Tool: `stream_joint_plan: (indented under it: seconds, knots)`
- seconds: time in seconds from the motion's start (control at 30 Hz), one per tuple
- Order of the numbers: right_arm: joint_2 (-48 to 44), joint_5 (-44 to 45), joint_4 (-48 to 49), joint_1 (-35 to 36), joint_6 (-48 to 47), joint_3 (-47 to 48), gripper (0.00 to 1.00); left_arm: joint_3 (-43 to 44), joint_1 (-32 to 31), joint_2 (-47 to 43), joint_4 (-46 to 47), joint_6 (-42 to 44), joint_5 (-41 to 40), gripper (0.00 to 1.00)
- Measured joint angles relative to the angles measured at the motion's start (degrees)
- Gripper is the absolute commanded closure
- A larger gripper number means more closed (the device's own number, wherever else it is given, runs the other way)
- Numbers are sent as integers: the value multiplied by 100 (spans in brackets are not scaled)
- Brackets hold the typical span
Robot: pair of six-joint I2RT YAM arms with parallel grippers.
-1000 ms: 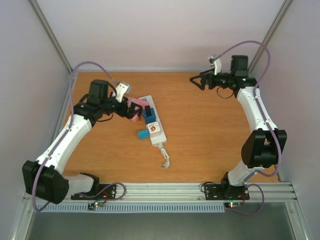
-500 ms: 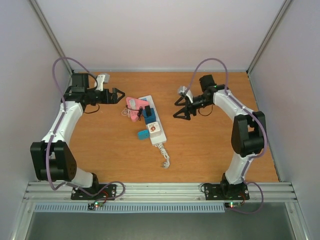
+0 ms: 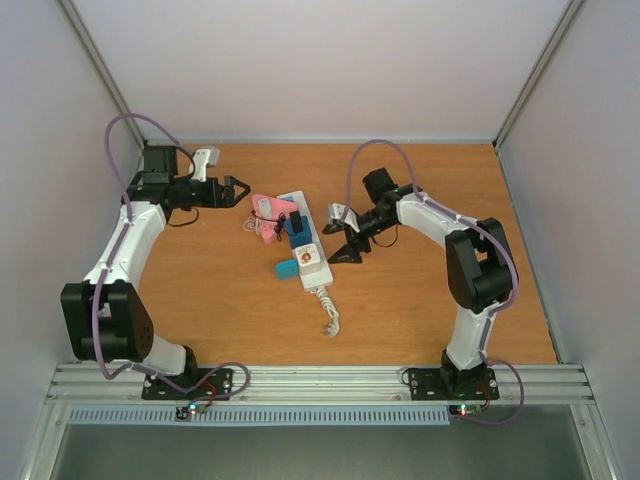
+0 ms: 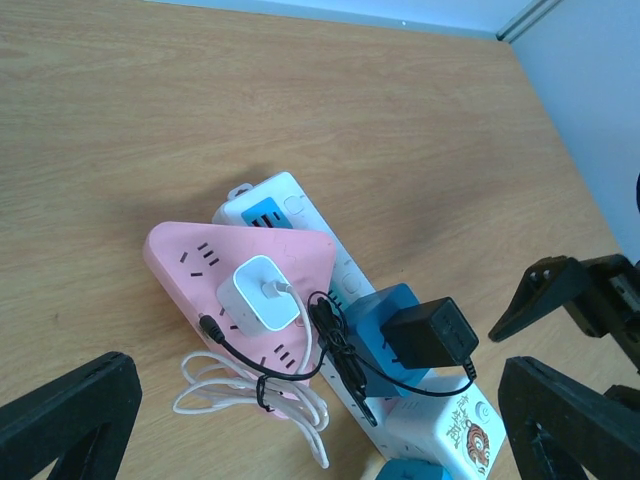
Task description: Pull the plug off the socket
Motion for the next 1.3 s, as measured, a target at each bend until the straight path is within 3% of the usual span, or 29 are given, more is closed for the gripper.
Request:
stream_joint_plan:
  seconds: [0.53,0.6,0.77,0.87,1.07,1.3]
  knots:
    - [468,365,763,621,-94,-39,11,-107,-2,-55,184,-411,-780,0]
    - [570,393,774,688,-122,22,15,-109,-2,-55,225,-470,-1043,0]
    - [664,444,813,761,-177,72,38,-116,0,-74,262,-485,-1637,0]
    - [664,468,883,758,-208,74,47,-116,0,-98,264,-466,-1803,0]
    - [459,476,1191,758,-243,-289,52,-116,0,-98,216,-98,-1735,0]
    - [-164,483,1285,758,-240,-1134,53,-177,-31,-107,66,820,-1073,0]
